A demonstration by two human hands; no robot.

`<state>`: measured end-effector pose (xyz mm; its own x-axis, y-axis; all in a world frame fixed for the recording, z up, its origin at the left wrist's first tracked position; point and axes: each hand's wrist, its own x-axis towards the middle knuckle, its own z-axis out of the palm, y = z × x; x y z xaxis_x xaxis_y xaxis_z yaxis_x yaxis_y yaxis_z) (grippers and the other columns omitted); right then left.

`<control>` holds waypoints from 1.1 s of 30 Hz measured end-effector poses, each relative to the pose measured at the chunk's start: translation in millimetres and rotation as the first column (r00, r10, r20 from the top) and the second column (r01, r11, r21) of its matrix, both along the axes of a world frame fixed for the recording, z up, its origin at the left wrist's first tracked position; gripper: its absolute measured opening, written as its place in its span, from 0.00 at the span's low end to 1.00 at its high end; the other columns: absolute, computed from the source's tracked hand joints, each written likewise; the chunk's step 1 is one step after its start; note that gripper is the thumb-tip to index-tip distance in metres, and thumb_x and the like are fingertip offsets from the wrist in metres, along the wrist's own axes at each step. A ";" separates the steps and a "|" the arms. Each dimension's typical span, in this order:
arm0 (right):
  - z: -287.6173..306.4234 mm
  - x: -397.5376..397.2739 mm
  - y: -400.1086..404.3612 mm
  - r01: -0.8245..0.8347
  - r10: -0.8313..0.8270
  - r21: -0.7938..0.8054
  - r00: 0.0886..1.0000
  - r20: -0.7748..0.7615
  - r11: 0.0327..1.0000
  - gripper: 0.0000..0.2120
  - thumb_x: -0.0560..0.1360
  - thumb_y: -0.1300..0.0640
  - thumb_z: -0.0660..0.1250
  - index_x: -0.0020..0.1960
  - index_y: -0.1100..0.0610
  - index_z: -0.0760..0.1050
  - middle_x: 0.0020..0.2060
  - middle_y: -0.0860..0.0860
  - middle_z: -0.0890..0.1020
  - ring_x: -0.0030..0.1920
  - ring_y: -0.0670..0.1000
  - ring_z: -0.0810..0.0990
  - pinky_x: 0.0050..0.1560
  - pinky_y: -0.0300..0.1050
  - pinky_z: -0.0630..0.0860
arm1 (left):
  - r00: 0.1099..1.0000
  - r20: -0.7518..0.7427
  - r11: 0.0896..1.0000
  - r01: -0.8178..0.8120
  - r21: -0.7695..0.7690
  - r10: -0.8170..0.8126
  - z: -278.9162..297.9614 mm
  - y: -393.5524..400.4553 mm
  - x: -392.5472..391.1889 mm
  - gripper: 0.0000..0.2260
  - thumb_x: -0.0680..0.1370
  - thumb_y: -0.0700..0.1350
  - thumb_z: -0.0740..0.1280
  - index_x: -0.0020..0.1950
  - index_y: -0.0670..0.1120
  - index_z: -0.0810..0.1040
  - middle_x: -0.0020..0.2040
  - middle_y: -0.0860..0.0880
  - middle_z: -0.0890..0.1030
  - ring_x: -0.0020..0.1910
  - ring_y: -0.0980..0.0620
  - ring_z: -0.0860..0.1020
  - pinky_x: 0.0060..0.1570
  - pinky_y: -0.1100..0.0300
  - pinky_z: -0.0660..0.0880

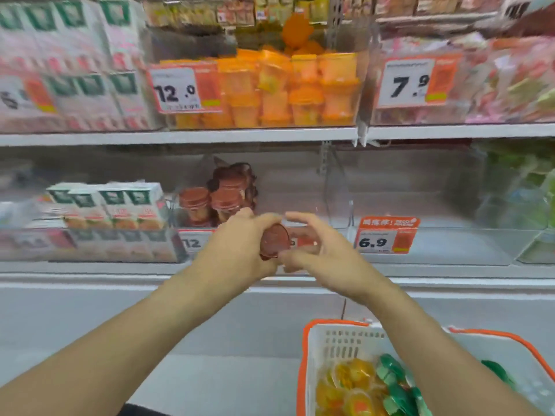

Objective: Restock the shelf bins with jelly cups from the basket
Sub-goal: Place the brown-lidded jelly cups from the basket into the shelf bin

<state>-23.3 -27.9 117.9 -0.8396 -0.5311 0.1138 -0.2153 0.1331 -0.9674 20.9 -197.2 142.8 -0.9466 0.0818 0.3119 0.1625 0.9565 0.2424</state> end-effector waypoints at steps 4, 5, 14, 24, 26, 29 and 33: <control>25.2 -16.5 -51.2 0.125 -0.139 -0.159 0.987 -0.082 0.979 0.16 0.73 0.63 0.75 0.59 0.57 0.78 0.49 0.52 0.84 0.45 0.55 0.86 0.44 0.56 0.84 | 0.970 -0.229 0.979 -0.031 0.203 0.079 7.9 -35.8 0.6 0.31 0.68 0.47 0.78 0.69 0.51 0.73 0.56 0.49 0.77 0.53 0.47 0.79 0.55 0.51 0.77; 27.7 -22.5 -62.1 0.146 -0.162 -0.200 0.985 -0.066 0.969 0.15 0.73 0.63 0.75 0.58 0.58 0.78 0.49 0.53 0.85 0.46 0.55 0.86 0.45 0.57 0.84 | 0.955 -0.284 0.964 -0.010 0.267 0.089 9.1 -44.7 -0.7 0.31 0.67 0.46 0.78 0.68 0.50 0.73 0.56 0.50 0.77 0.52 0.49 0.79 0.54 0.52 0.78; 45.1 -70.4 -137.3 0.215 -0.240 -0.115 0.926 -0.291 0.970 0.14 0.75 0.63 0.72 0.57 0.49 0.79 0.48 0.48 0.83 0.39 0.51 0.85 0.45 0.51 0.84 | 0.926 -0.114 0.921 -0.331 0.206 0.359 -2.4 -106.7 -14.8 0.24 0.76 0.50 0.68 0.71 0.48 0.70 0.68 0.49 0.69 0.67 0.45 0.65 0.67 0.51 0.66; 47.2 -109.4 -181.7 0.327 -0.074 0.193 0.655 -0.752 0.925 0.16 0.79 0.61 0.66 0.66 0.54 0.78 0.58 0.52 0.82 0.59 0.53 0.78 0.64 0.45 0.71 | 0.925 0.010 0.919 -0.377 -0.116 0.381 -5.4 -103.1 -12.7 0.30 0.79 0.56 0.62 0.78 0.51 0.57 0.80 0.51 0.54 0.79 0.41 0.49 0.74 0.47 0.57; 48.7 -115.5 -193.9 0.324 -0.061 0.242 0.701 -0.710 0.914 0.16 0.79 0.60 0.66 0.66 0.55 0.78 0.59 0.52 0.83 0.61 0.54 0.78 0.66 0.48 0.72 | 0.926 0.009 0.920 -0.373 -0.120 0.377 -6.3 -104.3 -12.1 0.29 0.79 0.55 0.63 0.77 0.51 0.57 0.79 0.52 0.56 0.78 0.41 0.51 0.74 0.48 0.57; 53.9 -122.2 -213.0 0.315 -0.049 0.340 0.794 -0.606 0.886 0.14 0.79 0.59 0.63 0.63 0.57 0.79 0.58 0.54 0.83 0.60 0.57 0.79 0.63 0.52 0.75 | 0.928 0.012 0.925 -0.369 -0.094 0.371 -6.1 -105.4 -11.9 0.29 0.79 0.55 0.64 0.76 0.52 0.58 0.77 0.53 0.60 0.78 0.42 0.53 0.73 0.48 0.57; 63.9 -124.7 -229.8 0.298 0.042 0.558 0.856 -0.515 0.774 0.13 0.79 0.61 0.59 0.61 0.62 0.76 0.57 0.59 0.80 0.57 0.60 0.78 0.52 0.44 0.72 | 0.931 0.028 0.930 -0.363 -0.066 0.365 -5.0 -103.6 -13.1 0.27 0.78 0.55 0.65 0.74 0.51 0.60 0.75 0.53 0.62 0.76 0.43 0.56 0.72 0.48 0.60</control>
